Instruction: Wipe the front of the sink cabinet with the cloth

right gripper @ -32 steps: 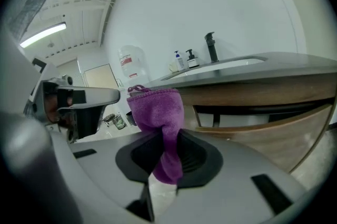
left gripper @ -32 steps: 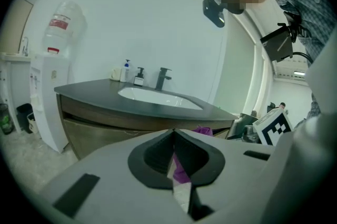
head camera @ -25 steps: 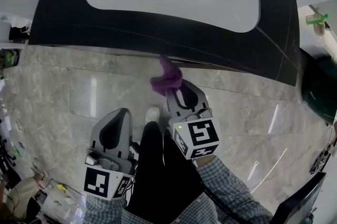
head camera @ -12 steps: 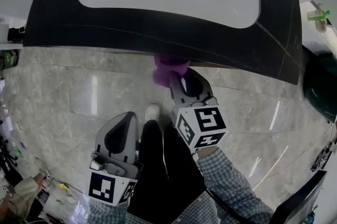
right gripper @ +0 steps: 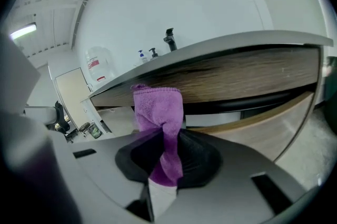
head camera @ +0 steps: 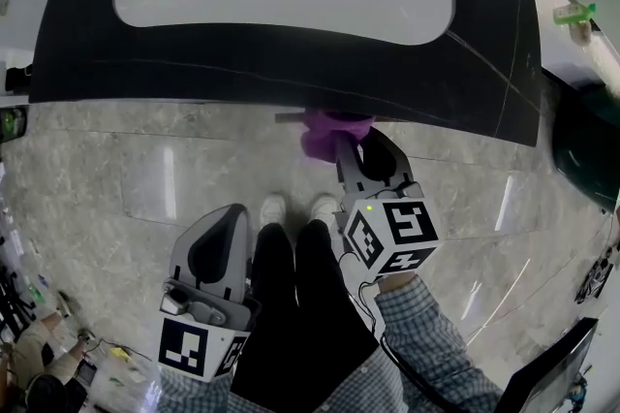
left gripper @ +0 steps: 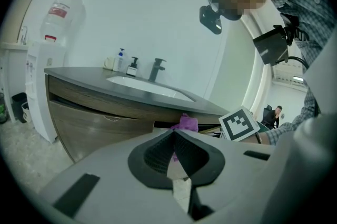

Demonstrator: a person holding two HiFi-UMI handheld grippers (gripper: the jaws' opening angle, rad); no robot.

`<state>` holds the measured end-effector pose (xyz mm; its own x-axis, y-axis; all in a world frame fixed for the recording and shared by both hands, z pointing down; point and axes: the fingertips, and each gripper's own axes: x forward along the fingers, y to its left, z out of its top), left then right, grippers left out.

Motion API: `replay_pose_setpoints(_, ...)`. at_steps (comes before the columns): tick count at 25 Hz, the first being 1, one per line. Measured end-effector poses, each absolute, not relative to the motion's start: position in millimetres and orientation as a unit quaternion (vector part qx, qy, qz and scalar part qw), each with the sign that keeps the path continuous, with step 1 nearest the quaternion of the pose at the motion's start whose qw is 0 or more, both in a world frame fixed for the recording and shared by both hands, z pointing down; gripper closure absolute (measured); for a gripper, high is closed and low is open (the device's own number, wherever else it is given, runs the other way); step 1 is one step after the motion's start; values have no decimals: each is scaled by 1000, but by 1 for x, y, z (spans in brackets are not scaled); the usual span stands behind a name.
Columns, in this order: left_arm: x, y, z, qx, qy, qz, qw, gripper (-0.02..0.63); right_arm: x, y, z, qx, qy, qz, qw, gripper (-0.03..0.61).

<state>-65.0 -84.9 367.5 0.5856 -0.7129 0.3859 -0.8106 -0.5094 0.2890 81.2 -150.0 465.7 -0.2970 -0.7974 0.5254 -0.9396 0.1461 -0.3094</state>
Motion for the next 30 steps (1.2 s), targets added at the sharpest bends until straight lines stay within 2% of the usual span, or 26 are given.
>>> replay_pose_setpoints(17, -19, -79, 378, 878, -403, 126, 224, 603, 189, -133, 465, 652, -697, 272, 123, 503)
replay_pose_setpoints(24, 2, -76, 383, 886, -383, 134, 224, 603, 253, -119, 470, 699, -655, 267, 102, 503)
replay_pose_setpoints(30, 16, -76, 384, 892, -369, 136, 222, 603, 298, -112, 479, 724, -634, 240, 127, 503)
